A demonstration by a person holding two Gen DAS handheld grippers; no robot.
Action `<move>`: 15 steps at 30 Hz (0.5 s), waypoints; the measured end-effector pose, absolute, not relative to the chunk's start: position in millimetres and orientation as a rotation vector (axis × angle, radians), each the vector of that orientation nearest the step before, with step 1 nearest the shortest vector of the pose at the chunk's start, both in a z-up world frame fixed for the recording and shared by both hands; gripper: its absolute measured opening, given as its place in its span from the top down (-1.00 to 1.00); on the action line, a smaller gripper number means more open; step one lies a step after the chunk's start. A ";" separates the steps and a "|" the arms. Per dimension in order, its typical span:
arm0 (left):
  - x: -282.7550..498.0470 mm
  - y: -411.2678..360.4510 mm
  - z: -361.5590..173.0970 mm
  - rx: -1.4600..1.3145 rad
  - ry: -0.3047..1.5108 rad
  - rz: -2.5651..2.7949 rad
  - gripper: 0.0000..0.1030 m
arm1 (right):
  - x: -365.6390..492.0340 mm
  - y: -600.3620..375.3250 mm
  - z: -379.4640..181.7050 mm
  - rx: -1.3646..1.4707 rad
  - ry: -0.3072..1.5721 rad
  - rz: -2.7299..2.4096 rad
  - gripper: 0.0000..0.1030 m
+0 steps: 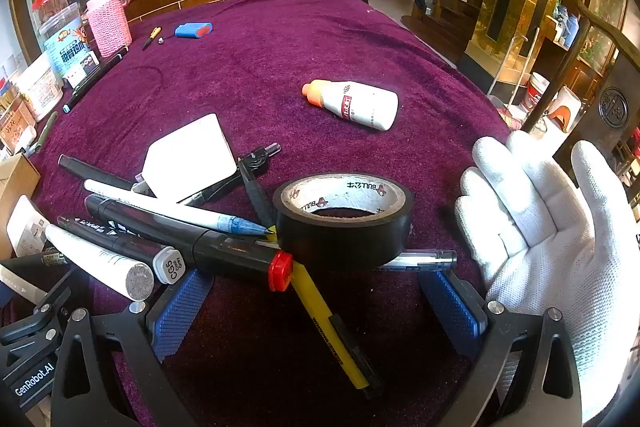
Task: Organize rigid objects
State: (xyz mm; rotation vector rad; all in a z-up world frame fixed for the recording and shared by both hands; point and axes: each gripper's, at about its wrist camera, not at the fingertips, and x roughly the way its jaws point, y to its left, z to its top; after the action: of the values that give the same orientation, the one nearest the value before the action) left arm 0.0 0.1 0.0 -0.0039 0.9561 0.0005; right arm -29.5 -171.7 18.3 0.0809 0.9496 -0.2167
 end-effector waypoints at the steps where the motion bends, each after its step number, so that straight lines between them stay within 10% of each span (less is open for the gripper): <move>1: 0.0 -0.1 0.0 0.000 0.956 0.002 -0.99 | -29.5 -171.6 18.3 0.081 0.949 -0.217 -0.98; 15: -0.5 0.3 -0.1 -0.004 0.956 0.002 -0.99 | -29.4 -171.5 18.3 0.083 0.949 -0.216 -0.98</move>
State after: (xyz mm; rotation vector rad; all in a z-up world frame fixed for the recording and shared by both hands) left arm -0.5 0.3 -0.1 -0.0039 0.9564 0.0017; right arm -29.4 -171.5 18.3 0.0830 0.9492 -0.2157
